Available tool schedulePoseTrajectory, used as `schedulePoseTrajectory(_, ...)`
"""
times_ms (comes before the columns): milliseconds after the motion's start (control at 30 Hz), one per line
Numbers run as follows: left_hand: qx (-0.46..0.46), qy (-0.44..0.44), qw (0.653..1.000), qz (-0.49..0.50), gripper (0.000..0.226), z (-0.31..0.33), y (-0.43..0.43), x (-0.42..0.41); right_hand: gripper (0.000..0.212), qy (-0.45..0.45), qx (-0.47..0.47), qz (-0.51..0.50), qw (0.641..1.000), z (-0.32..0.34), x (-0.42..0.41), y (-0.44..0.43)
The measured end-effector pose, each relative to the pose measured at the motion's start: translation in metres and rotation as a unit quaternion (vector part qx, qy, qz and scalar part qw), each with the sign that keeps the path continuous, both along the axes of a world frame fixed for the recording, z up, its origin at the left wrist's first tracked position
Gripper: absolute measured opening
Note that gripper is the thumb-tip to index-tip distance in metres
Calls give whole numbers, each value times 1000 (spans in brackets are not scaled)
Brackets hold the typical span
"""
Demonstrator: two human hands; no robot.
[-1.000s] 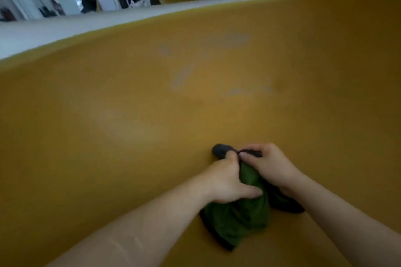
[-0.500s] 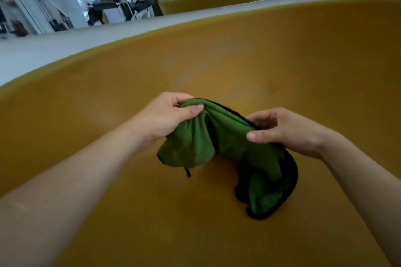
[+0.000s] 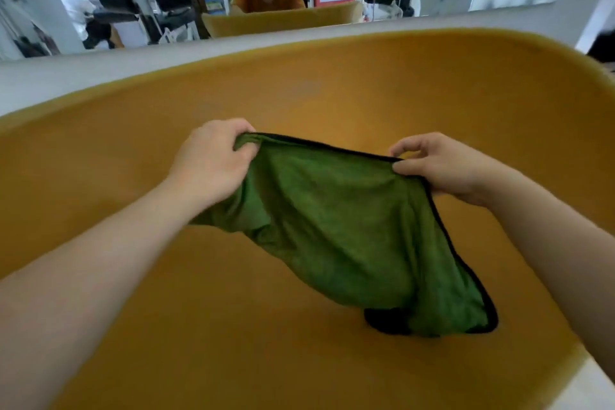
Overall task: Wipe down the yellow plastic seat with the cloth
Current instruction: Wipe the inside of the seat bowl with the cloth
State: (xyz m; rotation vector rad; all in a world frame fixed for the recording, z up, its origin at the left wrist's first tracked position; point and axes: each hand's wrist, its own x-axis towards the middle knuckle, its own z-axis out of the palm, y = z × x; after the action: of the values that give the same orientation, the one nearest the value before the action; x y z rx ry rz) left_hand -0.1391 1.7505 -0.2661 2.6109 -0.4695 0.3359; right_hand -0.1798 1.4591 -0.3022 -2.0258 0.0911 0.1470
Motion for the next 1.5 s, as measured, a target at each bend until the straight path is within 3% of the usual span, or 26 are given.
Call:
schedulePoseTrajectory(67,41,112,986,-117,15,-24,-21,-22,24,-5,-4,-49,999,-15,0,3)
schedulePoseTrajectory(100,69,238,948,-203,13,-35,-32,-38,29,-9,17,-68,998,-23,-3,3)
schedulePoseTrajectory(133,110,364,884,-271,10,-42,-44,-55,33,-14,43,-84,995,-29,-7,2)
schedulePoseTrajectory(167,140,446,826,-315,9,-49,-52,-68,35,-16,71,-93,993,-34,-12,0)
schedulePoseTrajectory(200,152,466,806,-332,15,-59,-58,-73,35,-17,102,-97,990,-38,-16,-2)
schedulePoseTrajectory(233,143,416,838,-324,19,-69,-63,-70,33,-13,142,-99,985,-40,-20,-4)
schedulePoseTrajectory(300,65,242,944,-214,25,-85,-75,-49,28,-3,231,-86,969,-41,-29,-10)
schedulePoseTrajectory(333,13,209,963,-168,32,-93,-82,-40,24,-4,263,-56,963,-40,-33,-13)
schedulePoseTrajectory(433,-77,268,947,-158,48,-127,-107,-28,12,-24,305,71,949,-30,-44,-19)
schedulePoseTrajectory(500,-117,315,923,-189,16,-145,-113,-25,29,-25,297,87,951,-22,-48,-26)
schedulePoseTrajectory(533,-114,306,925,-195,11,-145,-109,-22,33,-30,270,63,960,-18,-50,-31)
schedulePoseTrajectory(567,-102,281,935,-193,21,-143,-101,-17,32,-46,210,21,976,-16,-49,-39)
schedulePoseTrajectory(633,-106,216,957,-161,30,-128,-81,-4,25,-98,-27,-78,992,-15,-42,-53)
schedulePoseTrajectory(700,-125,122,974,-147,41,-98,-64,6,23,-139,-259,-132,947,-20,-31,-59)
schedulePoseTrajectory(767,-68,-7,986,-153,53,-66,-61,13,24,-212,-340,-166,901,-19,-17,-58)
schedulePoseTrajectory(833,-64,-117,978,-162,54,-29,-63,15,20,-317,-282,-207,882,-2,-7,-53)
schedulePoseTrajectory(900,-105,-208,960,-155,49,7,-59,13,16,-386,-130,-218,887,23,-3,-49)
schedulePoseTrajectory(1000,-128,-264,935,-197,44,33,-50,0,14,-372,54,-158,913,44,-14,-48)
schedulePoseTrajectory(1033,-86,-246,941,-214,44,30,-49,-6,14,-333,60,-123,933,41,-21,-50)
schedulePoseTrajectory(1100,107,-174,953,-225,49,2,-48,-18,14,-225,17,-65,972,18,-35,-59)
schedulePoseTrajectory(1167,304,-78,926,-210,42,-44,-42,-32,14,-113,-39,-14,993,-14,-52,-69)
schedulePoseTrajectory(1233,377,74,895,-225,33,-85,-35,-53,14,10,-94,79,992,-44,-71,-73)
schedulePoseTrajectory(1300,333,289,857,-266,25,-107,-29,-71,13,129,-140,179,965,-63,-87,-70)
schedulePoseTrajectory(1367,246,484,787,-294,19,-104,-27,-82,13,216,-137,235,938,-65,-98,-65)
schedulePoseTrajectory(1433,192,569,740,-302,19,-93,-27,-84,14,252,-116,246,929,-59,-96,-62)
schedulePoseTrajectory(1500,128,567,766,-276,15,-93,-25,-76,12,230,-119,203,944,-57,-85,-59)
